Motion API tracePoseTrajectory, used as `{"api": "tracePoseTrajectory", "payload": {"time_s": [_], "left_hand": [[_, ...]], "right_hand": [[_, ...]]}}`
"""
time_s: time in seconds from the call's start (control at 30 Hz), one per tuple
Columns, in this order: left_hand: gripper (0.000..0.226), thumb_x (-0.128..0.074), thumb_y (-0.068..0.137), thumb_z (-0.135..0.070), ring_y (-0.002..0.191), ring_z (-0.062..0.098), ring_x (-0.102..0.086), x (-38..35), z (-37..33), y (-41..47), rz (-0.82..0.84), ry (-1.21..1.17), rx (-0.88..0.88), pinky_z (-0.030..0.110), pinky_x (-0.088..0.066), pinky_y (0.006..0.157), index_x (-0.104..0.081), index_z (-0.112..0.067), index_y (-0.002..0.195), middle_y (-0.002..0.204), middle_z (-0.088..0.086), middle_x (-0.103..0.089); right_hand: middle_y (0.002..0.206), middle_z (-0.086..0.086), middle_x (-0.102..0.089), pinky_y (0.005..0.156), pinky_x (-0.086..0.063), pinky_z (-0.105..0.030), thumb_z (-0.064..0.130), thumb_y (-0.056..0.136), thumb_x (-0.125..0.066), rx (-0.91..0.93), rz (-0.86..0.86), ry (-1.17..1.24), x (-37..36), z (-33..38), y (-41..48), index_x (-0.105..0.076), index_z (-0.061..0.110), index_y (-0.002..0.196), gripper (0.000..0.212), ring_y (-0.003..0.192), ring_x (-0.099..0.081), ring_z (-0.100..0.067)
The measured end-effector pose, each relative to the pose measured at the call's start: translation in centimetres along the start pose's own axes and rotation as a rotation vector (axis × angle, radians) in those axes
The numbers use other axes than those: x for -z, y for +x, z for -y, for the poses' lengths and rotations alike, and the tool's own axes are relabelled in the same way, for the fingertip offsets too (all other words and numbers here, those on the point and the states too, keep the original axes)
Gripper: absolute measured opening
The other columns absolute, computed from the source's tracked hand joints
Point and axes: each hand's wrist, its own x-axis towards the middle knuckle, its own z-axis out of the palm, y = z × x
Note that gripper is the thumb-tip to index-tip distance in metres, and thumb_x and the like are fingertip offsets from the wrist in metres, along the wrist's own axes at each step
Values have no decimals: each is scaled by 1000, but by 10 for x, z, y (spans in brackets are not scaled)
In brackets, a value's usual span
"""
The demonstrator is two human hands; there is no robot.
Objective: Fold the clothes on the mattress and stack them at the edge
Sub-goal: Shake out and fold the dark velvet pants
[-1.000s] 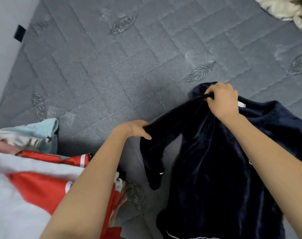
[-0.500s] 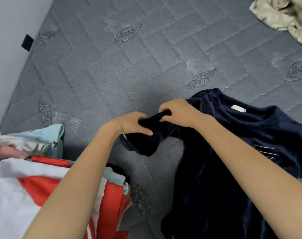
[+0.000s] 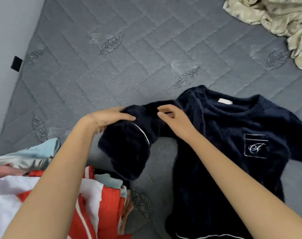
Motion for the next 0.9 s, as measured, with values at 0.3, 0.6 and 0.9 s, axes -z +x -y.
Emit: {"api": "tracePoseTrajectory", "payload": {"time_s": [0.3, 0.6, 0.9], "left_hand": [[24, -61, 91, -36, 83, 18, -72, -175, -114, 52, 138, -199, -30, 23, -57, 62, -71, -14, 97, 93, 6, -75], [37, -54, 97, -29, 108, 28, -63, -319, -124, 132, 5, -315, -93, 39, -54, 90, -55, -2, 123, 121, 18, -63], [39, -42, 102, -17, 104, 18, -63, -380, -107, 164, 73, -182, -227, 24, -53, 86, -39, -16, 141, 132, 13, -55]], "right_hand": [[130, -11, -61, 105, -43, -38, 58, 92, -38, -269, -9, 1164, 104, -49, -68, -55, 12, 134, 65, 121, -58, -25], [140, 7, -51, 103, -44, -38, 73, 70, -63, -266, -140, 742, 241, -148, -105, -36, 48, 141, 79, 122, -55, -10], [106, -1, -66, 88, -49, -22, 6, 90, -62, -346, -700, 226, 269, -227, -87, -60, 10, 121, 31, 102, -65, -18]]}}
